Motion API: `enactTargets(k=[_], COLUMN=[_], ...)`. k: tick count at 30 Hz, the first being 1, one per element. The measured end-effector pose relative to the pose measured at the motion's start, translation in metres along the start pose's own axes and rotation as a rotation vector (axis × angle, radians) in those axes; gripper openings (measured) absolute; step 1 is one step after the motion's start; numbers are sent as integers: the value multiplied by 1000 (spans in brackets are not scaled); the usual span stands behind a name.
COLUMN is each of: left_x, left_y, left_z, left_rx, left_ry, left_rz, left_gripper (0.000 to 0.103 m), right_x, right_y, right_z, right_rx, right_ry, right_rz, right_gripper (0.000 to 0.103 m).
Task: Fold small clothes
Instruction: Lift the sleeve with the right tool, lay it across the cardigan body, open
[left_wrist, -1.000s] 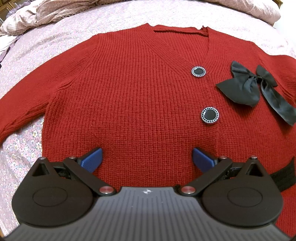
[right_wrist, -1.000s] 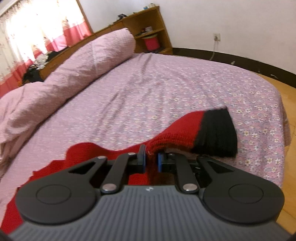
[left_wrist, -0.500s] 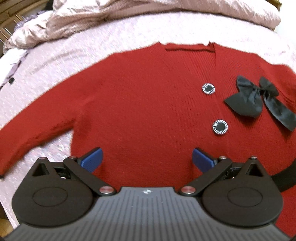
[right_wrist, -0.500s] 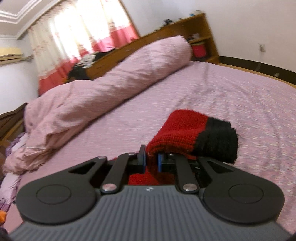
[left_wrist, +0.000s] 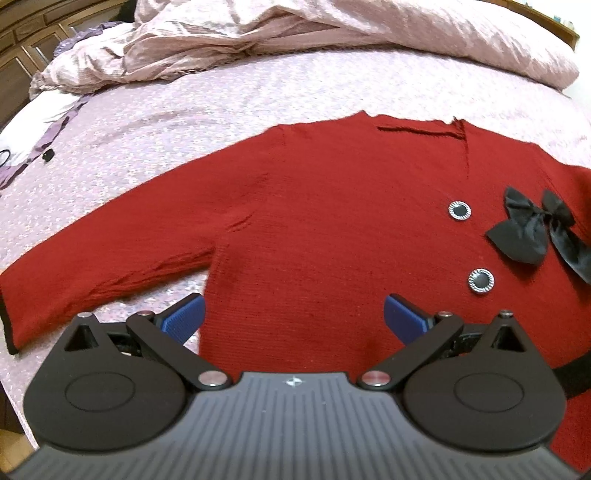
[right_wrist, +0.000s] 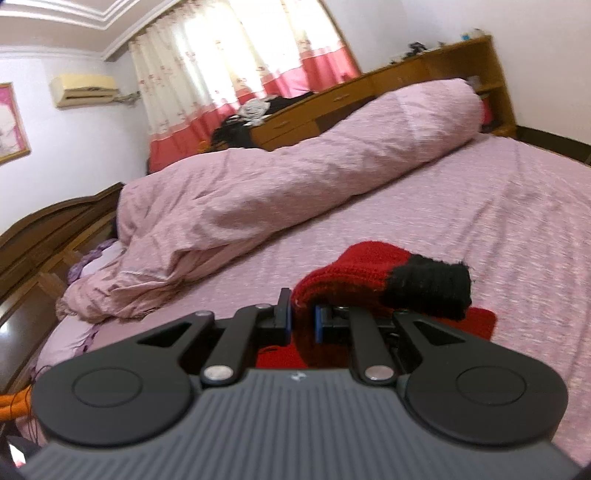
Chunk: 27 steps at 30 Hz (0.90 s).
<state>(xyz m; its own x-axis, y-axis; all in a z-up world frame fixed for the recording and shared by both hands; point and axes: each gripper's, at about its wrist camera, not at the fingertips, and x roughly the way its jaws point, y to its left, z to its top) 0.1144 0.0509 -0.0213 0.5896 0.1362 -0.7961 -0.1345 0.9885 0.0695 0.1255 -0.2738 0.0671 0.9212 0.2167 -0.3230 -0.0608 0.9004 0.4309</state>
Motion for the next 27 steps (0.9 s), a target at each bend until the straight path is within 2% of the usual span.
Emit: enactTargets(k=[6, 13, 21, 27], left_x=[-1, 1, 4, 8], left_y=[12, 28, 46, 50], left_z=[-3, -6, -9, -9], left_rx=[-29, -50, -85, -90], left_ry=[-9, -11, -4, 1], left_rz=[1, 13, 42, 49], left_gripper=[103, 103, 103, 103], right_x=[12, 42, 85, 114], right_y=[47, 90, 121, 122], right_z=[-3, -30, -93, -131], right_rx=[-71, -107, -176, -191], right_ry=[8, 103, 243, 338], right_rz=[88, 173, 187, 165], right_gripper=[15, 15, 15, 16])
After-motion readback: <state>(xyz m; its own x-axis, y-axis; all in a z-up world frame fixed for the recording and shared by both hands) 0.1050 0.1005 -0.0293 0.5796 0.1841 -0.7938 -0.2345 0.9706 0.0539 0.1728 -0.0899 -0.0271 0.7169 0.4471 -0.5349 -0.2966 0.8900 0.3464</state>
